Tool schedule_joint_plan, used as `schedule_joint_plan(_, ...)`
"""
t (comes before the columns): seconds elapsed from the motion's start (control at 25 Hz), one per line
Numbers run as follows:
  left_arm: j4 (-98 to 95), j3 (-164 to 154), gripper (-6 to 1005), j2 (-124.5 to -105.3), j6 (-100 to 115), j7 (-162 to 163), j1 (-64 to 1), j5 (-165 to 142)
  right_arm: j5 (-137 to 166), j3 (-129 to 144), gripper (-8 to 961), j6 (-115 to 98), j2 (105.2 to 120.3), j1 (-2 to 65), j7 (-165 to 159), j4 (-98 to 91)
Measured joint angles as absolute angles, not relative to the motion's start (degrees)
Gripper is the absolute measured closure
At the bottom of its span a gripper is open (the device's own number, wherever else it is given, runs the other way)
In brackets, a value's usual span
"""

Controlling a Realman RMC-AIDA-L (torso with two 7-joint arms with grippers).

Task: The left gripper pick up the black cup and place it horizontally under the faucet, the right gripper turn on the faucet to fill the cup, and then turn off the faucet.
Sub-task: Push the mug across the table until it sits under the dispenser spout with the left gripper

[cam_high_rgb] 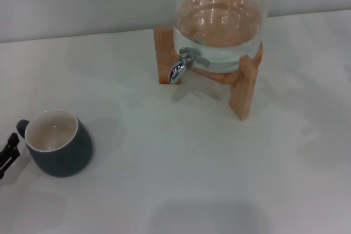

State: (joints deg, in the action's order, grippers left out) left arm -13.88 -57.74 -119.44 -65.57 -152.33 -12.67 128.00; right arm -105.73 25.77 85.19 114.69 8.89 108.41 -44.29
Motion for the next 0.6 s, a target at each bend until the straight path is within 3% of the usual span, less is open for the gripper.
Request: schedule_joint_plan(0.6, -13.82, -57.75, 119, -119.38, -63.9, -151.86, -14.34, 127.05, -105.73, 25.94, 263, 85.16, 114.69, 8.85, 108.35, -44.3)
